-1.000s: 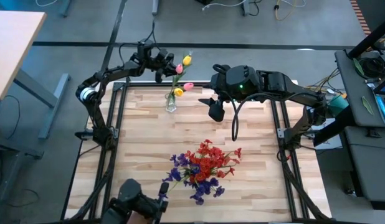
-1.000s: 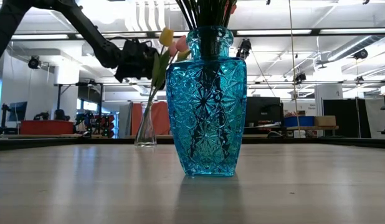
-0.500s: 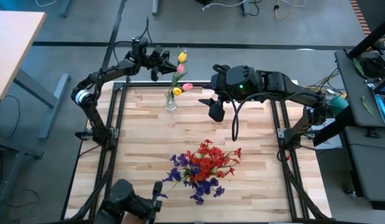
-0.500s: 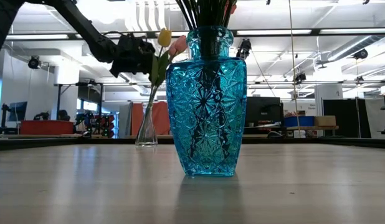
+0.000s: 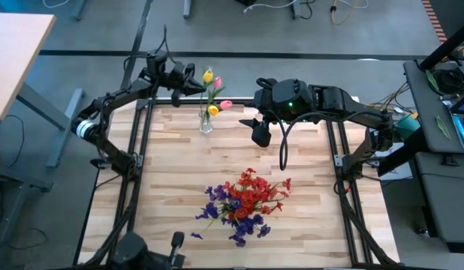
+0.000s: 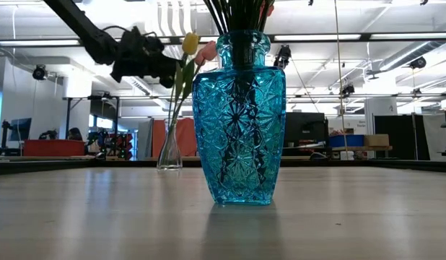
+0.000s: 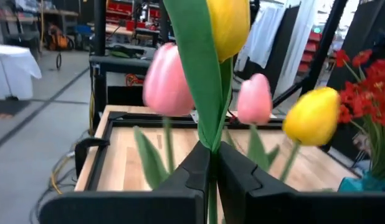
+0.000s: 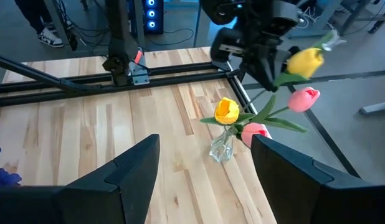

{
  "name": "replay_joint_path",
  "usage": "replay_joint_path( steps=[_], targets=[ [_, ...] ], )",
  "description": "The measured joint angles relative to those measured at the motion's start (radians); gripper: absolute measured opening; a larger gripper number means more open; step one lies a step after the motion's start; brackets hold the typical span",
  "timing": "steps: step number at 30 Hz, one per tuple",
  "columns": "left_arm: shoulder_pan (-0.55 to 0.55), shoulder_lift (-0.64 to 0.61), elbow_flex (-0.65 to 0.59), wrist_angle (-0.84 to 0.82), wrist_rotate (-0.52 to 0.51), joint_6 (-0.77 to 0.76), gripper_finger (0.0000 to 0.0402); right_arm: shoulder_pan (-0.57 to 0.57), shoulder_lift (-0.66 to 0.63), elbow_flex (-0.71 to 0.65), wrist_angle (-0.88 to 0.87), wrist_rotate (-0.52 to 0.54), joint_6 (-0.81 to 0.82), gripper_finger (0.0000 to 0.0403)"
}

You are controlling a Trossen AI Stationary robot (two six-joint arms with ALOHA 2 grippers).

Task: Sort flowers into vase by color
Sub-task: Put the yellow flower into the transparent vase

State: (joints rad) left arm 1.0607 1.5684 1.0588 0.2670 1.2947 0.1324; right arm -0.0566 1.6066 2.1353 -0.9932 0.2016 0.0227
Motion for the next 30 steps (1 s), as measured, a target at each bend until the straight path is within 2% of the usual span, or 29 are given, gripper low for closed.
replay_joint_path(
  steps=[6,12,30],
  targets=[
    [0.0,-0.06,-0.084,0.003,-0.022,0.082,0.0002,0.0,0.0,0.0,0.0,0.0,-0.001,0.0244],
    [-0.002,-0.06,-0.147,0.062,-0.033,0.095,0.0002,0.0,0.0,-0.002,0.002,0.0,-0.006,0.0244],
    [-0.014,-0.048,-0.191,0.085,-0.021,0.174,0.0012,0.0,0.0,-0.003,0.002,0.0,-0.004,0.0244]
  ],
)
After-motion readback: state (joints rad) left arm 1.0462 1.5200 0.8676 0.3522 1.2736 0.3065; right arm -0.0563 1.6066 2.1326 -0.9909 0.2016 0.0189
